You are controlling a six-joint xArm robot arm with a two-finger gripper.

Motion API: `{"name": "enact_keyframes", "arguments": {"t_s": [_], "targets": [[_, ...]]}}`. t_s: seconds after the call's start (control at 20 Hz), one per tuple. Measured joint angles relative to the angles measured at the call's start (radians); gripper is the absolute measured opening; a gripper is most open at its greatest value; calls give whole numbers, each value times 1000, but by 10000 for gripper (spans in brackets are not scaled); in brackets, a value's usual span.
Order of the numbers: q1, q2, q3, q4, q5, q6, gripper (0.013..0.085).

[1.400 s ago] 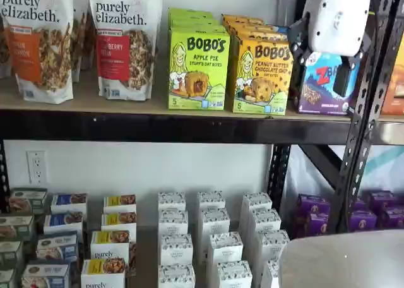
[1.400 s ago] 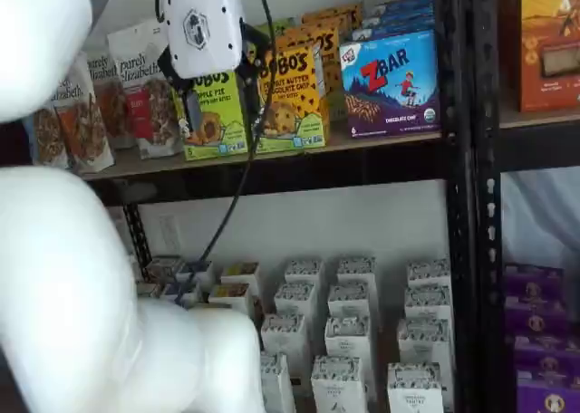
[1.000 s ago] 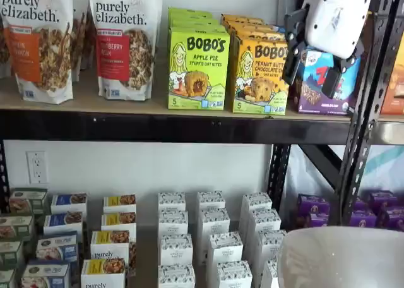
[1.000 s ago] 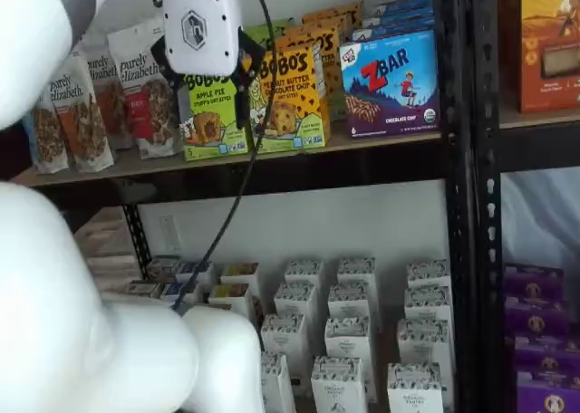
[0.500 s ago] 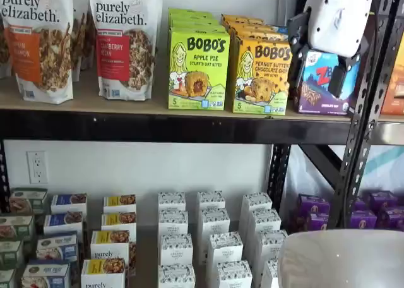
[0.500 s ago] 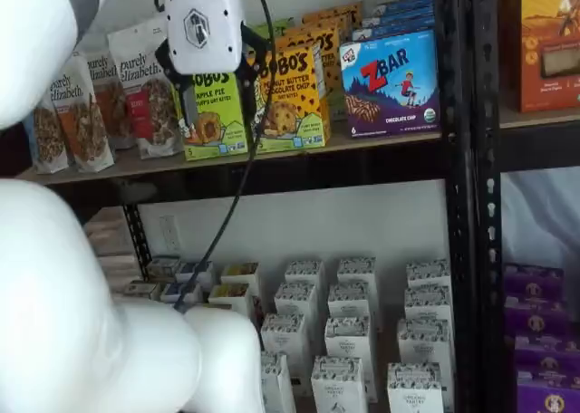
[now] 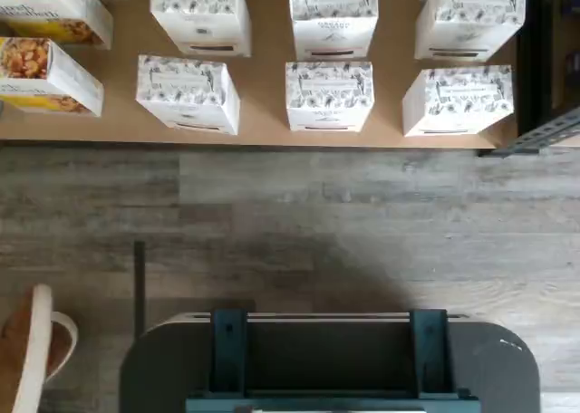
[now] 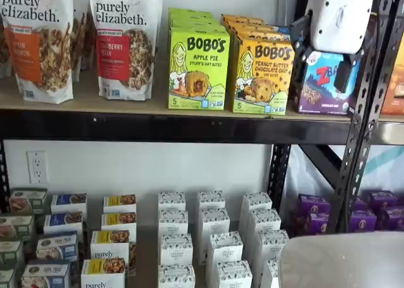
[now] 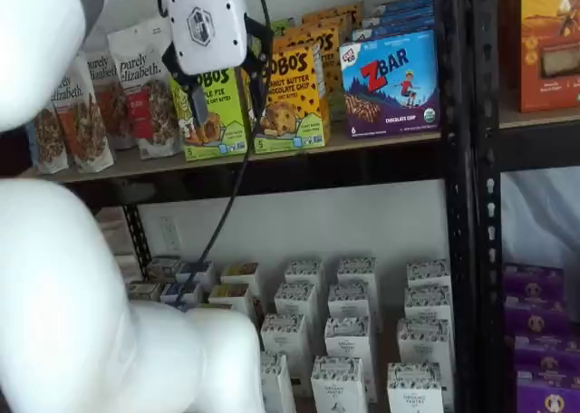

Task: Pick up the orange box on the top shelf, the fifth box from the left

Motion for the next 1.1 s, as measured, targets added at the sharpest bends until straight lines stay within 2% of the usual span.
{"name": "enact_keyframes", "arguments": {"t_s": [0.15, 0.4, 0.7, 1.1], "targets": [[-19, 15, -9, 13, -9, -14, 850], [-5, 46, -26, -5, -37, -8, 850], [-31, 101, -49, 37, -91, -23, 850], [-2, 200, -94, -3, -202, -7, 850]]}}
